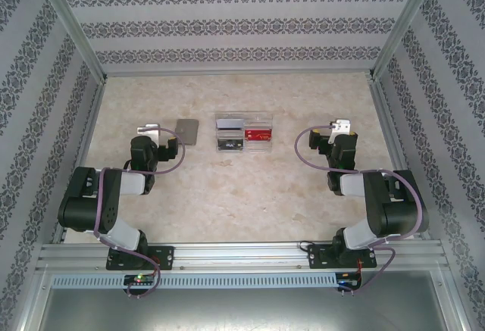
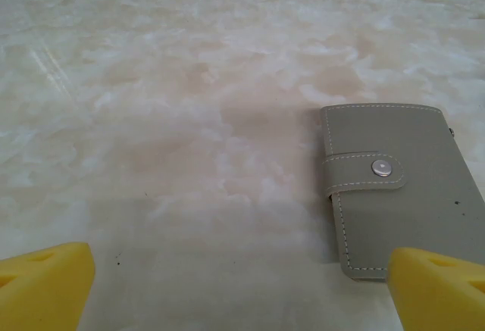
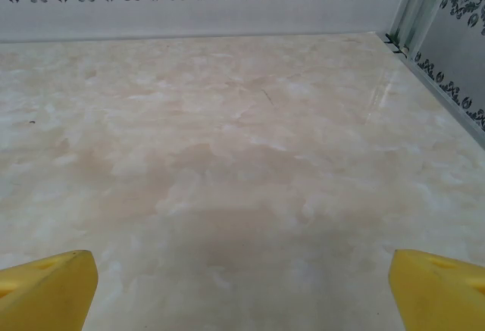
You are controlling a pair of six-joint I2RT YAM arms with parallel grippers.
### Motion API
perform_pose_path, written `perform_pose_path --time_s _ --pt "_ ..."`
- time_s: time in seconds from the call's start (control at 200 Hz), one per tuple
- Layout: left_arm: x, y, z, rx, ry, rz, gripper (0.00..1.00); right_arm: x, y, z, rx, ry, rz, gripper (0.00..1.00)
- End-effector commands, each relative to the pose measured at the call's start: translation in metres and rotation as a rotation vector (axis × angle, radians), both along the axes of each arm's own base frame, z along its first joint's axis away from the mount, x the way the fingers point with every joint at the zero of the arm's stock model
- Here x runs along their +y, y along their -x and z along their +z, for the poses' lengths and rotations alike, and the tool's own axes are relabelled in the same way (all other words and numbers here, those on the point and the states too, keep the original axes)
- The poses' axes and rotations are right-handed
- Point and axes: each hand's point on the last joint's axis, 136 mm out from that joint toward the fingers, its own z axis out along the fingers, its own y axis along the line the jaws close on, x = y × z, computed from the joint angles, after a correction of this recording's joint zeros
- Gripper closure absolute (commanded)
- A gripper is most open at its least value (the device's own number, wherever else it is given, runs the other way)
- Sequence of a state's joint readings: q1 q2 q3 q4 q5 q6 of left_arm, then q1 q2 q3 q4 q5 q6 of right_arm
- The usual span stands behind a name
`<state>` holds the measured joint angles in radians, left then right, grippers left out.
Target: Take the credit cards out of the card holder
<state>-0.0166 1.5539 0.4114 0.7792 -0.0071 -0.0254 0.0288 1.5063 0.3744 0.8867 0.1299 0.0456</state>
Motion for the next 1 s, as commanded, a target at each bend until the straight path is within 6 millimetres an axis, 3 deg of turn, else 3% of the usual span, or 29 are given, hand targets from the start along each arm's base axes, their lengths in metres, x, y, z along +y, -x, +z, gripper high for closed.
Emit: perform_pose_path --time_s 0.0,0.894,0.999 --pt "0.005 -0.006 0.010 -0.044 -0.014 0.002 0.01 0.003 -0.003 0.005 -0.015 0.001 0.019 0.02" --pt "0.005 -0.006 0.010 -0.045 -0.011 0.004 0.01 0.004 -0.003 0.005 -0.017 0.003 0.019 0.02" --pt "0.019 -0.007 0.023 -0.023 -0.020 0.091 0.00 0.003 -0.003 0.008 -0.023 0.002 0.012 0.02"
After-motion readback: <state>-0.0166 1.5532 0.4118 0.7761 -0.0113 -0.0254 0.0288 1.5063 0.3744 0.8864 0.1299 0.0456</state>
